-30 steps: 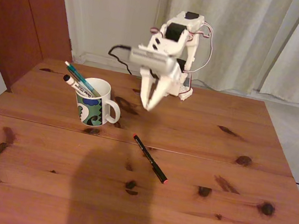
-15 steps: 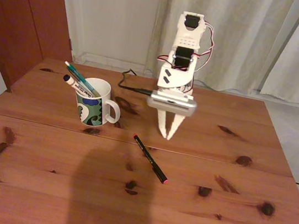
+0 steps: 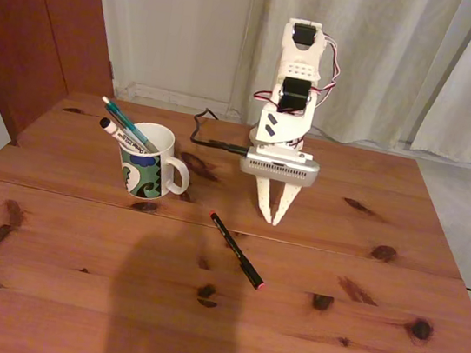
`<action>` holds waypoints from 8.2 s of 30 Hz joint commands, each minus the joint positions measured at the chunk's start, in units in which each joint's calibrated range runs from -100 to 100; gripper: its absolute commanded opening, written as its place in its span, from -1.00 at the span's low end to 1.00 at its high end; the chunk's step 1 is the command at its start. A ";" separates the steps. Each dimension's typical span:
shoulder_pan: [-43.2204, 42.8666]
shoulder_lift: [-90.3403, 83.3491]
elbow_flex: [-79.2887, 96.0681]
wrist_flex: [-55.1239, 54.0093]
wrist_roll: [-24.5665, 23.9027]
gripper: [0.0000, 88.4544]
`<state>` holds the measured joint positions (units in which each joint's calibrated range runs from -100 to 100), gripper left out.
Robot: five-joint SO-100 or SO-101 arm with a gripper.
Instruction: Clean up the desk and place the pens and markers into the cup
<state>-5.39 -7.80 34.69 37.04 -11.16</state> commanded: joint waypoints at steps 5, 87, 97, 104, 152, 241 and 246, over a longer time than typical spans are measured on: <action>1.09 0.64 -3.58 -1.98 -0.10 -0.51; 10.34 23.73 -13.50 9.89 20.64 -0.94; 10.50 22.48 -13.68 9.80 20.27 -0.98; 12.27 12.06 -14.04 5.33 17.55 -0.98; 31.24 -26.09 12.11 -22.89 -6.23 -0.98; -4.22 -88.65 62.78 41.03 10.11 -0.98; -4.94 -88.81 62.78 41.11 10.16 -0.98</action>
<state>-9.42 -96.02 97.20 77.02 -0.95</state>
